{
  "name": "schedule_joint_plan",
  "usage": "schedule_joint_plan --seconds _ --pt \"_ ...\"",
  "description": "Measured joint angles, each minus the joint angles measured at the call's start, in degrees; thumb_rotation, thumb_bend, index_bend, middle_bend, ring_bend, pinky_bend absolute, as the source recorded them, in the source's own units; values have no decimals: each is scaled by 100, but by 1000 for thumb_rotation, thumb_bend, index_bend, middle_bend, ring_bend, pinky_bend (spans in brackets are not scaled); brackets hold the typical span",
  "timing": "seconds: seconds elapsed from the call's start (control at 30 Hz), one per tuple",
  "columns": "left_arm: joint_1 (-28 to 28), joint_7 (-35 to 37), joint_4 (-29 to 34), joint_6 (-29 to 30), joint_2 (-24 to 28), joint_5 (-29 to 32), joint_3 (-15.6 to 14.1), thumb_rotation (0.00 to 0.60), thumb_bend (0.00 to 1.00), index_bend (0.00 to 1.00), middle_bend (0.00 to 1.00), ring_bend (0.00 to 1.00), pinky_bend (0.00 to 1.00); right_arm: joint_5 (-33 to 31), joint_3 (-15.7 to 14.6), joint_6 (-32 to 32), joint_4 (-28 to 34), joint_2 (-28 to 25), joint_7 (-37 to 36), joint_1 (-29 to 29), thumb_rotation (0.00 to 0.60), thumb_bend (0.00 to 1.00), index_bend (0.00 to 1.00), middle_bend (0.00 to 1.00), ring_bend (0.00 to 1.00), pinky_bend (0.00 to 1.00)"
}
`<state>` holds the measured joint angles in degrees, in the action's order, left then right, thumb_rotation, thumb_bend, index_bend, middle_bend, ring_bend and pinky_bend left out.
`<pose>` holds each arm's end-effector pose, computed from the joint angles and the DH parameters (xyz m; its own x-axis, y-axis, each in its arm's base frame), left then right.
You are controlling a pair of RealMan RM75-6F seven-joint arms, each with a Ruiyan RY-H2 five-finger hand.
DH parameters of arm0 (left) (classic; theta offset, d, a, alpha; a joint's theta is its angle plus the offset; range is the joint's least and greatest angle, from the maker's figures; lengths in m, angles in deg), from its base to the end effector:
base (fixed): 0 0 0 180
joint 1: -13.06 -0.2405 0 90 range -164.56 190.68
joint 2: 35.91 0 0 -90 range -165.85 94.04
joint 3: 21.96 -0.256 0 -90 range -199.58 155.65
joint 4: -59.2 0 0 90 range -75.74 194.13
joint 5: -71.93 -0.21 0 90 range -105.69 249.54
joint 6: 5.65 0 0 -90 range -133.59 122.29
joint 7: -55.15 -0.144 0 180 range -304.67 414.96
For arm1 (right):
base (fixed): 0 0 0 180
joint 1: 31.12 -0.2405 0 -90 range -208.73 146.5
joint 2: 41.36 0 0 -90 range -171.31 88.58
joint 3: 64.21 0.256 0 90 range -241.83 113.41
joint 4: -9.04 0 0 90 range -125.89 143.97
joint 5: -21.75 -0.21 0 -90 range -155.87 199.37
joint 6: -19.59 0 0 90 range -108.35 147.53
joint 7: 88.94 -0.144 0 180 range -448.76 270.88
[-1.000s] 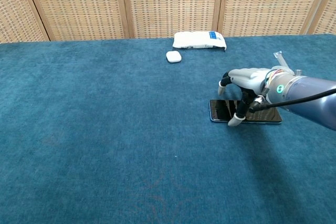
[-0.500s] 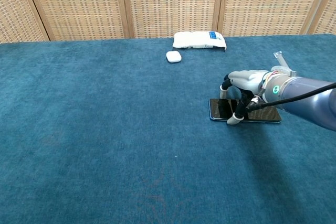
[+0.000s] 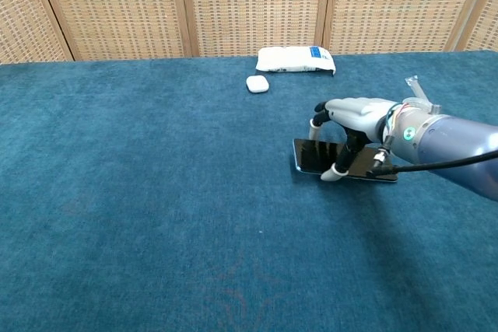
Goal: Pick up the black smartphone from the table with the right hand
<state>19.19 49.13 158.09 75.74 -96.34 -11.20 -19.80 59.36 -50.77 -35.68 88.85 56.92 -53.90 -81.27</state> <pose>-0.2998 0.1830 0.1610 0.4413 0.0764 0.8941 0.8965 0.0057 -0.4430 -0.1286 -0.3619 -0.0612 0.4213 -0.3762 0.8252 -0.9068 -0.1878 0.3774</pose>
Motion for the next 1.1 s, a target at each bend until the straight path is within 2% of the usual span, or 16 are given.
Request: schedule_joint_plan --seconds 0.17,0.4,0.63,0.73,0.8,0.87,1.0,1.1 --pt "-10 12 17 23 11 -27 -15 600 0 0 0 0 0 618 53 -66 374 -196 -706 197 600 466 557 0 0 0" --pt "-17 6 55 41 26 -49 -30 600 0 0 0 0 0 1592 159 -164 933 -541 -1943 544 600 466 557 0 0 0" --pt "-25 2 72 54 33 -60 -45 600 0 0 0 0 0 2361 194 -268 1119 -735 -3176 874 600 466 551 0 0 0" --pt "-28 -9 79 56 33 -74 -56 600 0 0 0 0 0 2620 120 -284 1047 -800 -3670 1046 600 461 427 0 0 0" --pt "-30 -24 88 60 34 -91 -66 600 0 0 0 0 0 2773 13 -266 915 -852 -3976 1170 600 435 180 0 0 0" --pt "-37 -34 95 75 34 -107 -76 600 0 0 0 0 0 2873 -87 -227 767 -901 -4227 1267 600 401 26 0 0 0" --pt "-52 -21 114 115 46 -131 -80 600 0 0 0 0 0 3057 -336 -43 376 -1121 -4789 1490 600 312 0 0 0 0" --pt "-71 10 129 160 65 -168 -86 600 0 0 0 0 0 3197 -495 24 167 -1417 -5129 1675 600 311 0 0 0 0"
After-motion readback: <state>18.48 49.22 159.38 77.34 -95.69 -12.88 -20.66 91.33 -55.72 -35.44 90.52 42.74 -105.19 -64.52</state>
